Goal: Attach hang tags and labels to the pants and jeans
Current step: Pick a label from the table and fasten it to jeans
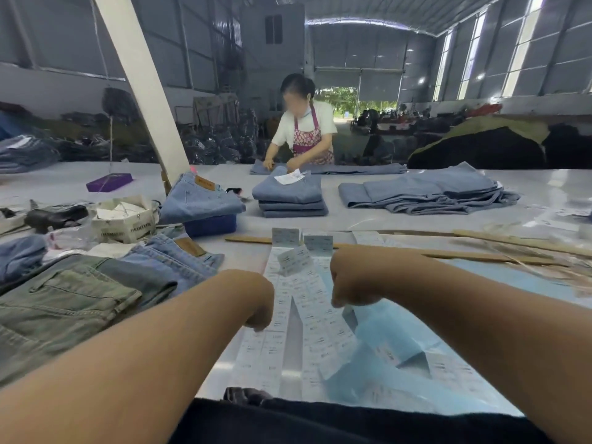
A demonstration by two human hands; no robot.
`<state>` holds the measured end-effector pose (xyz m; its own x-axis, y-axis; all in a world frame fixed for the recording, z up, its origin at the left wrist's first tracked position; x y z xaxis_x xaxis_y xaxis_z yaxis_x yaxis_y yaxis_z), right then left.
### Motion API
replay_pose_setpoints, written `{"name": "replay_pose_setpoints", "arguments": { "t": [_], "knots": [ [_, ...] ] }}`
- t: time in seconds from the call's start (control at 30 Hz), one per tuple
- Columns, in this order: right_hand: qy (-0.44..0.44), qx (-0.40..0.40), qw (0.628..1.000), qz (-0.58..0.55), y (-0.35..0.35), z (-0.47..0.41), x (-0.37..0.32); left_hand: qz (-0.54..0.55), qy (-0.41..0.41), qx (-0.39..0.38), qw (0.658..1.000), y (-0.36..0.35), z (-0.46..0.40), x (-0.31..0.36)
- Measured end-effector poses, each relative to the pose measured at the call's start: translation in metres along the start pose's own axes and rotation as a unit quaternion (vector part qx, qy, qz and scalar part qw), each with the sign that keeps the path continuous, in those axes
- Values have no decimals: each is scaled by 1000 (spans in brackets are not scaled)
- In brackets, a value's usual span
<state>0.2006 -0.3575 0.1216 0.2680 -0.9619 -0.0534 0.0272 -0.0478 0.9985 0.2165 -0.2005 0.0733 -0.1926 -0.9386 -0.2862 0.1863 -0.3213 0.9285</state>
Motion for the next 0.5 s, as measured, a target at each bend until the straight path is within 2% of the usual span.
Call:
{"name": "replay_pose_setpoints", "arguments": {
  "t": [0.1,0.17,0.33,0.5],
  "knots": [
    [-16,64,998,1,-34,-14,-1,75,30,86,993,-36,-18,-14],
    [-12,63,998,10,-66,-14,2,99,53,114,987,-62,-24,-24],
    [-4,-72,997,28,-106,-11,8,112,100,91,984,-81,-25,-54],
    [10,-153,988,28,-110,-4,4,115,77,55,989,-88,-21,-50]
  ]
}}
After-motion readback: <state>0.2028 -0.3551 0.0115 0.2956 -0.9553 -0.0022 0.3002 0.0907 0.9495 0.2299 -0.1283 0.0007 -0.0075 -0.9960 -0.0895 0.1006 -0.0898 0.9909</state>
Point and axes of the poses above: each hand's wrist, its own z-axis away from the middle knuckle, its own y-axis out of the back of the hand, x = y × z, the point moved 2 cm from there along -z, towards the middle knuckle, and after that the axes turned 11 degrees about x, right-handed, at the moved point
